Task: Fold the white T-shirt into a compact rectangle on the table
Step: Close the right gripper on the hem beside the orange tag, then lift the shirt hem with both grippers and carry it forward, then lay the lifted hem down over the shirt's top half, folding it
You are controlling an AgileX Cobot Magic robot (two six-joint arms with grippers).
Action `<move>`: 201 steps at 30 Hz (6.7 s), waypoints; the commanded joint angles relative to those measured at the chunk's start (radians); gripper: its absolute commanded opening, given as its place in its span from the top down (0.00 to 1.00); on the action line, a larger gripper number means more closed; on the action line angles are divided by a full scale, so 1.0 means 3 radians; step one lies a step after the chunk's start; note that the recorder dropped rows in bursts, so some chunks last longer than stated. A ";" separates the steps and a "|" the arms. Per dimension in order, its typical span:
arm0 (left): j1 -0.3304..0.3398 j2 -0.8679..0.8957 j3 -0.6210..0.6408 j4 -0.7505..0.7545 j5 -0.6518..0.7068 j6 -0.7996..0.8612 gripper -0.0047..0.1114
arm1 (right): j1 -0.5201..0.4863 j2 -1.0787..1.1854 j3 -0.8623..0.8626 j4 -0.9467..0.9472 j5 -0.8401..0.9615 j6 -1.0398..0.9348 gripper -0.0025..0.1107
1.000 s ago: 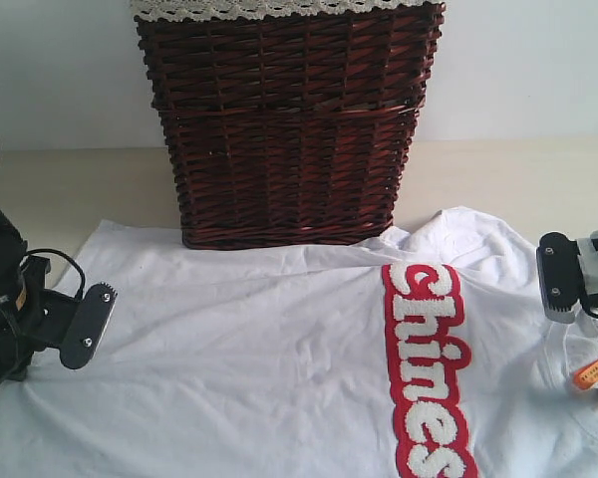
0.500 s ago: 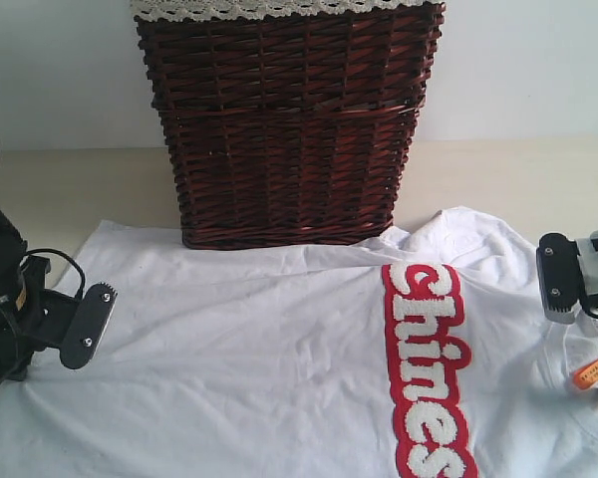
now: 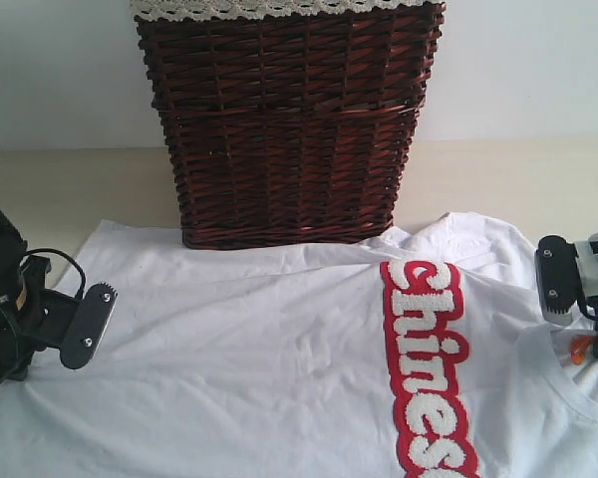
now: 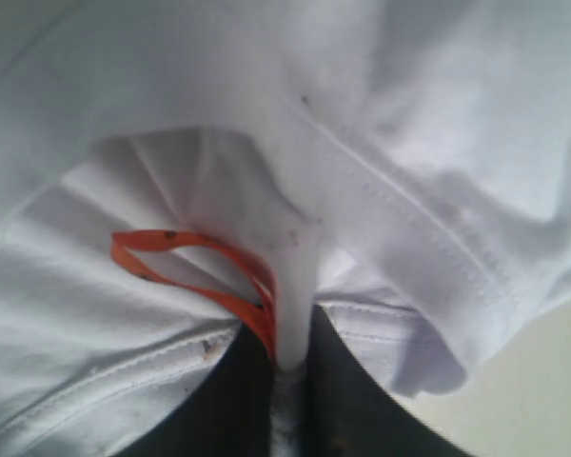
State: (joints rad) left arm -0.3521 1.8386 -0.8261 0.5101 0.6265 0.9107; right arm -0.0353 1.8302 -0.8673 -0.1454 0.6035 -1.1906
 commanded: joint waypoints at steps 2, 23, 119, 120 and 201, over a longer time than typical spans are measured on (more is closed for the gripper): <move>0.0014 0.0012 0.0014 0.0011 -0.0016 0.0007 0.95 | 0.0003 0.0012 0.0014 -0.0034 0.0017 0.0063 0.98; 0.0014 0.0037 -0.0041 -0.0289 -0.0457 -0.0247 0.96 | 0.0003 -0.0108 -0.0074 0.0223 0.0187 0.0412 0.98; 0.1103 -0.3662 0.0564 -0.0930 -0.1959 -0.2265 0.96 | 0.0003 -0.3406 0.0770 0.0931 -0.0584 0.1100 0.98; 0.1103 -0.3662 0.0564 -0.0930 -0.2042 -0.2265 0.96 | 0.0003 -0.3419 0.0770 0.0938 -0.0648 0.1100 0.98; 0.1007 -0.0689 0.0497 -0.1912 -0.3057 -0.1257 0.96 | 0.0079 -0.1047 0.0910 0.1102 -0.2454 0.1682 0.98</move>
State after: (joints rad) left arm -0.0467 1.5727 -0.6777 -0.0590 -0.1971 0.5414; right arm -0.0124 1.4725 -0.5636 0.1798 -0.0793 -0.6839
